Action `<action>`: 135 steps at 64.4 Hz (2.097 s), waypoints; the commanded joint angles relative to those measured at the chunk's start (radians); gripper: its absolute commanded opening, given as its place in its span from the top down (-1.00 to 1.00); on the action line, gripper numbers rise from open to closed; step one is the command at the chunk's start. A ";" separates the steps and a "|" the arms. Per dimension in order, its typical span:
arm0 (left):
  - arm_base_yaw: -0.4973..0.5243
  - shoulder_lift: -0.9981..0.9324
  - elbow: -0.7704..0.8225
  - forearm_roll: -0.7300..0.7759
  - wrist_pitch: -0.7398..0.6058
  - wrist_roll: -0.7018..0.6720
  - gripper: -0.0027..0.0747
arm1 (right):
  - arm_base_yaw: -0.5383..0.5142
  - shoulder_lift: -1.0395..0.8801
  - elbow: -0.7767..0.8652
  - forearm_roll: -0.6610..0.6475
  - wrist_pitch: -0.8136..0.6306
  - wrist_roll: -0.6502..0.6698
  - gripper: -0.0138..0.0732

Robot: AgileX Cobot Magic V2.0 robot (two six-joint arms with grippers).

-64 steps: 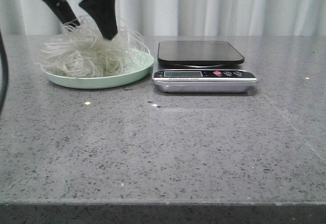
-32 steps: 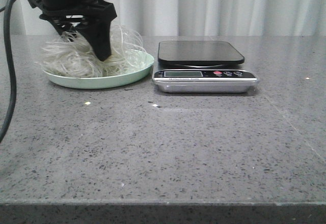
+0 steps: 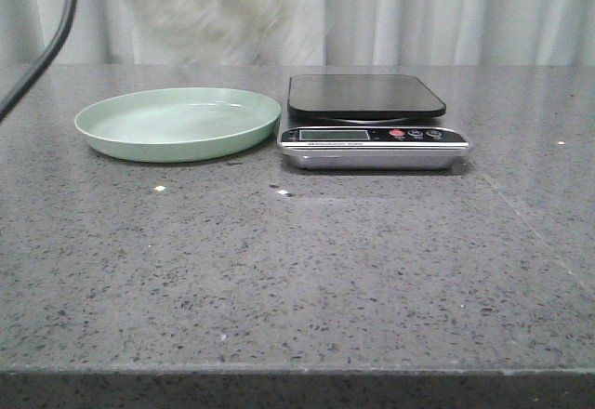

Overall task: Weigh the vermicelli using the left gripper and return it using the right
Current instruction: 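Lower the left gripper into the vermicelli pile and grasp it, then carry the vermicelli with the left gripper onto the scale and release, then withdraw the left gripper while the vermicelli rests on the scale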

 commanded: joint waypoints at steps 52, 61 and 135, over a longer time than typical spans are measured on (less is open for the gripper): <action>-0.170 0.178 -0.189 -0.048 -0.075 0.002 -0.36 | -0.005 -0.017 -0.008 0.001 -0.083 -0.007 0.27; -0.166 0.176 -0.316 -0.046 0.033 0.005 -0.38 | -0.005 -0.017 -0.008 0.001 -0.083 -0.007 0.27; 0.141 -0.707 0.576 -0.059 -0.305 0.131 -0.37 | -0.005 -0.017 -0.008 0.001 -0.083 -0.007 0.27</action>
